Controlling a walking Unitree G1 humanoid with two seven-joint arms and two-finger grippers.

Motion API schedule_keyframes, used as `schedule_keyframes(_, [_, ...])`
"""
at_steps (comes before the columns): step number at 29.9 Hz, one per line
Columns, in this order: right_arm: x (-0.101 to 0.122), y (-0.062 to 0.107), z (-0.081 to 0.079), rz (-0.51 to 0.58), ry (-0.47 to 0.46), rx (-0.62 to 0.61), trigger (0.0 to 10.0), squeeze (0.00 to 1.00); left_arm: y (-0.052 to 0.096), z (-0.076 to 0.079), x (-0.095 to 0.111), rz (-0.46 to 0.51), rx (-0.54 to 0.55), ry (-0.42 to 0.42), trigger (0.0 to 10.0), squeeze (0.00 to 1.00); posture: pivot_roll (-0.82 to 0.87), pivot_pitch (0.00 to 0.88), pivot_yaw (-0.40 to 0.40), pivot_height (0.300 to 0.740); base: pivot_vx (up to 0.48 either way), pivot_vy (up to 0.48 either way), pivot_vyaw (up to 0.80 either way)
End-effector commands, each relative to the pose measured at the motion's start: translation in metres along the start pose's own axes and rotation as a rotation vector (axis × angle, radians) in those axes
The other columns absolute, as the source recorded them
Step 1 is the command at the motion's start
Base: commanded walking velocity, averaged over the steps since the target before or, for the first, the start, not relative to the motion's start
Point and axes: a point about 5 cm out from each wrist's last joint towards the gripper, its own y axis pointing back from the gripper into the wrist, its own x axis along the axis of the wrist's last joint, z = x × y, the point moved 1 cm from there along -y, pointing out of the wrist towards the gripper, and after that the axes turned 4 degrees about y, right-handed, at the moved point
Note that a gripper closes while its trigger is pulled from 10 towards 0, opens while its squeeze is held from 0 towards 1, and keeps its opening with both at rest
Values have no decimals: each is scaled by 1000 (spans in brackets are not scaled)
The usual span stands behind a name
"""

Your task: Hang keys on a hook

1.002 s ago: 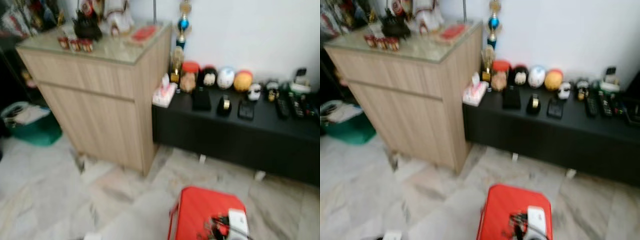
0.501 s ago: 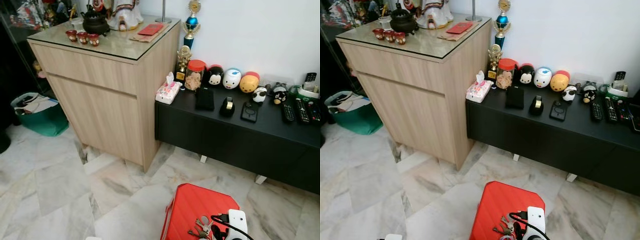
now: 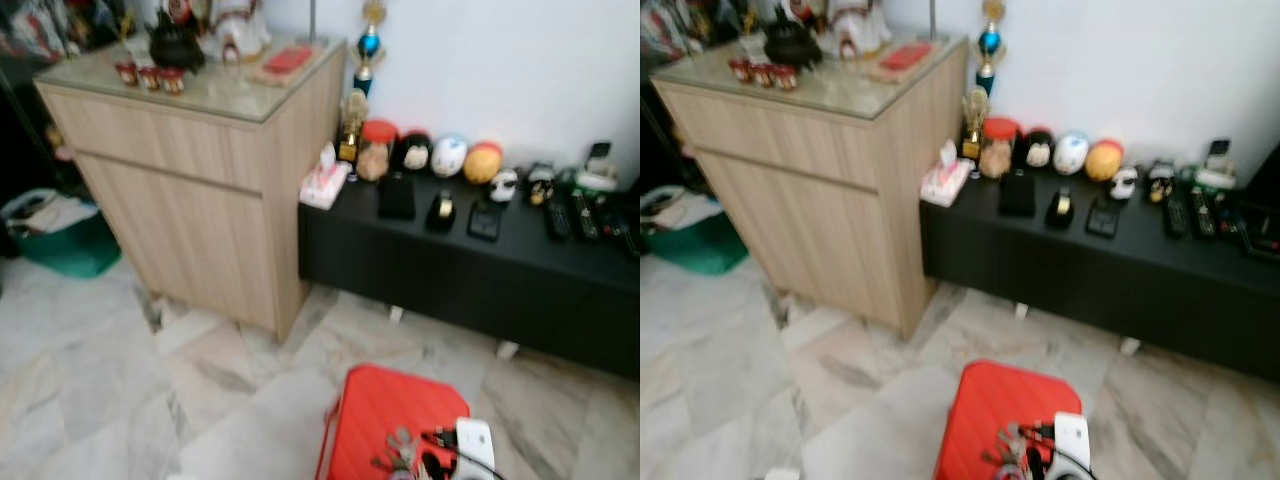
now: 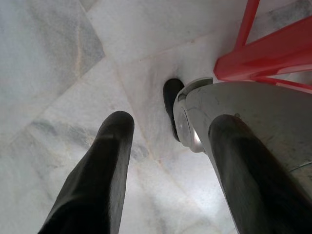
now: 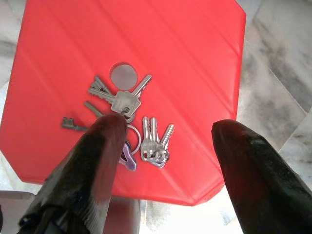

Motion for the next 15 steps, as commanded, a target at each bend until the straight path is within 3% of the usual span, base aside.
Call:
schedule_keyframes(1, [0, 0, 0, -2, 7, -2, 10000, 0, 0, 8, -6, -20, -35, -4, 10000, 0, 53, 0, -69, 740, 0, 0, 0])
schedule_keyframes(7, [-1, 0, 0, 0, -23, -2, 10000, 0, 0, 8, -6, -18, -42, 8, 10000, 0, 52, 0, -67, 740, 0, 0, 0])
schedule_keyframes(9, [-2, 0, -1, -7, -33, 6, 10000, 0, 0, 9, -6, -9, -50, 16, 10000, 0, 49, 0, -65, 740, -480, 0, -634])
schedule_keyframes(12, [-1, 0, -1, 4, -17, 6, 10000, 0, 0, 9, -6, -13, -48, 2, 10000, 0, 50, 0, -65, 740, 0, 0, -788])
schedule_keyframes(15, [-1, 0, -1, 5, -21, 6, 10000, 0, 0, 9, -6, -13, -47, -1, 10000, 0, 50, 0, -66, 740, 0, 0, 0])
